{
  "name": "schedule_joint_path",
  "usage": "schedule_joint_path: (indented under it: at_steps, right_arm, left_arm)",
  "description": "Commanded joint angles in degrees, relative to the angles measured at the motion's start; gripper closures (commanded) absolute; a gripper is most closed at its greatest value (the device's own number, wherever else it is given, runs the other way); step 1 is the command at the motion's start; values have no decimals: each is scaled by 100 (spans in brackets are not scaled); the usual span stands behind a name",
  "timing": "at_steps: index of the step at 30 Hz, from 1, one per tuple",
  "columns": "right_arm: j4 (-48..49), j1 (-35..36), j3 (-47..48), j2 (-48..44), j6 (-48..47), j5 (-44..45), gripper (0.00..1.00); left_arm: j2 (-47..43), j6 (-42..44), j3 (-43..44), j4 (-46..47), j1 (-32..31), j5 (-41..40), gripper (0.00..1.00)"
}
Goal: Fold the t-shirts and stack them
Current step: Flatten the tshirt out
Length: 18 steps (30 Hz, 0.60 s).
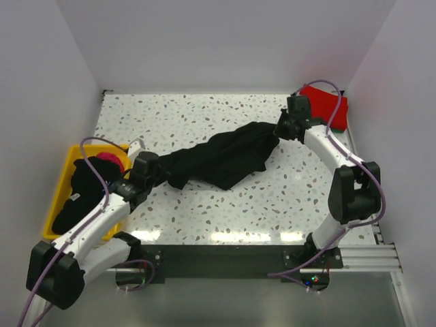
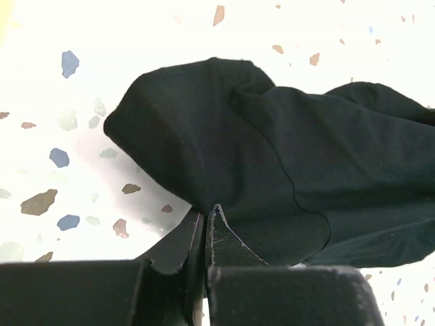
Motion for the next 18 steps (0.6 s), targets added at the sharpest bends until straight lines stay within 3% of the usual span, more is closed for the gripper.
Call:
schedule_joint_path:
  at_steps: [1,4,9,12,16,18]
  right_arm:
    - [-198,-41,186,-604,-246,204,95]
    - [-365,-41,195,-1139,-378,476,92]
    - [-760,-50,764,-1790,-502,565,91]
    - [-840,-41,1422,-1949,-554,618,91]
    - [-963,-41,2610,-1608,-677,591,92]
    - [-787,-41,3135,-1414,-695,504,92]
  left_arm:
    - [-278,306,389,-495,74,-119,100]
    - [-411,542,898,-610,74,-22,100]
    - [-235,930,2611,-813,74,-162,100]
    - [168,1185,3736,-655,83,-259,100]
    - [1308,1528,5684,-557,144,-198,100]
    - [1644,1633,6241,-418,188,-66,100]
